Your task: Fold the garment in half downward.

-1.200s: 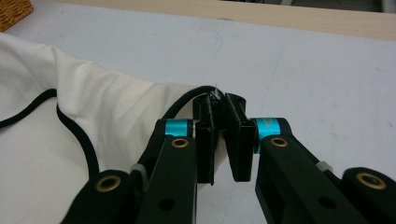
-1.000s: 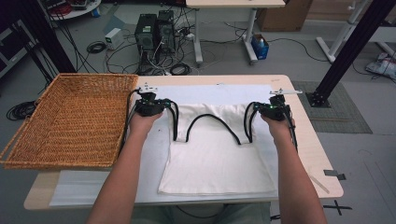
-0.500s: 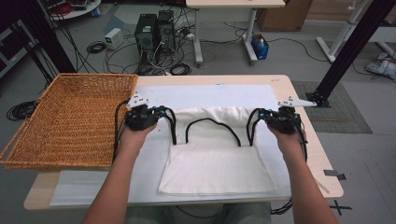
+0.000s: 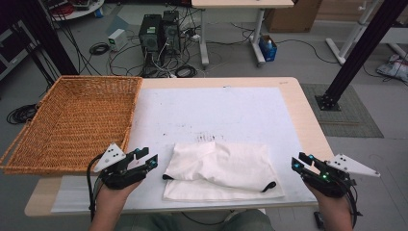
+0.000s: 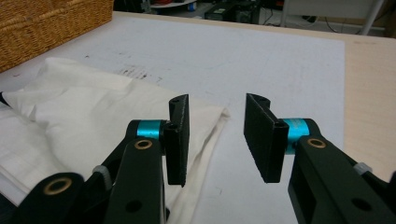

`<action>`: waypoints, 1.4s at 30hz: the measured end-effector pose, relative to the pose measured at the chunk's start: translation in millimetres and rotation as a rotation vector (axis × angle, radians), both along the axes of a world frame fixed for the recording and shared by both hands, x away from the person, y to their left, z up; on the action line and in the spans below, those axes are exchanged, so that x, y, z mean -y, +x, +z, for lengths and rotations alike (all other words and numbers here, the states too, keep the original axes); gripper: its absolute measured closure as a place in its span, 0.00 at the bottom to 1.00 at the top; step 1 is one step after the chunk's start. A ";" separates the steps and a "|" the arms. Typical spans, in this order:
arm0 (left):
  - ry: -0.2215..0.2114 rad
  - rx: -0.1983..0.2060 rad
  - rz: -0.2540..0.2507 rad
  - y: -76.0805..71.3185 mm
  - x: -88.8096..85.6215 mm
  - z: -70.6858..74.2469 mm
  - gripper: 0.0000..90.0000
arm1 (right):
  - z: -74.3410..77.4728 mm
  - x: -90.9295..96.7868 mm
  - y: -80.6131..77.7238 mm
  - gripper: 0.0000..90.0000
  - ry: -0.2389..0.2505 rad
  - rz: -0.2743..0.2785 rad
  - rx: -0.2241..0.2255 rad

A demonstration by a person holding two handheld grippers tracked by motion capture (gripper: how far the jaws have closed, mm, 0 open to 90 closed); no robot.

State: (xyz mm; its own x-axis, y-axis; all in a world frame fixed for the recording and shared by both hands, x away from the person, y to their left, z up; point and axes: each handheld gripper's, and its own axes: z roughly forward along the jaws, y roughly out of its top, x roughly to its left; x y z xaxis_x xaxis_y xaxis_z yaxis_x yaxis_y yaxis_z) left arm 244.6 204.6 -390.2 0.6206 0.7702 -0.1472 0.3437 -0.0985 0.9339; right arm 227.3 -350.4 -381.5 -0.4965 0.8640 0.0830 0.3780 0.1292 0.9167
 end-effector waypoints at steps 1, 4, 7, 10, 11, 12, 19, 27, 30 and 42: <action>0.003 -0.012 -0.003 -0.4 0.6 -3.1 0.58 | -0.7 -0.4 -2.2 0.70 0.004 -0.008 -0.011; 0.021 -0.042 -0.011 1.1 5.4 -12.0 0.58 | -4.2 -7.1 -2.5 0.70 -0.002 -0.002 -0.026; 0.046 -0.134 -0.020 10.0 14.7 -34.2 0.58 | -20.0 -27.6 0.3 0.69 -0.017 0.037 -0.079; 0.064 -0.196 -0.031 14.7 22.1 -50.4 0.59 | -36.3 -38.6 -0.4 0.68 -0.027 0.056 -0.126; 0.084 -0.219 -0.041 15.7 25.9 -55.4 0.59 | -41.2 -40.7 -0.9 0.68 -0.032 0.059 -0.145; 0.084 -0.219 -0.041 15.7 25.9 -55.4 0.60 | -49.6 -43.7 -1.6 0.69 -0.044 0.057 -0.179; 0.213 -0.178 -0.078 13.5 42.7 -58.1 0.96 | -69.9 -48.3 -0.2 0.94 -0.080 0.086 -0.257; 0.179 -0.126 -0.108 4.7 32.2 -36.2 0.96 | -40.1 -36.3 7.4 0.95 -0.068 0.101 -0.208; 0.156 -0.112 -0.139 -1.8 30.8 -28.2 0.96 | -31.1 -29.4 5.5 0.95 -0.062 0.101 -0.195; 0.116 -0.189 -0.126 -10.3 24.2 -45.0 0.50 | -41.3 -10.6 -19.8 0.79 -0.030 0.115 -0.249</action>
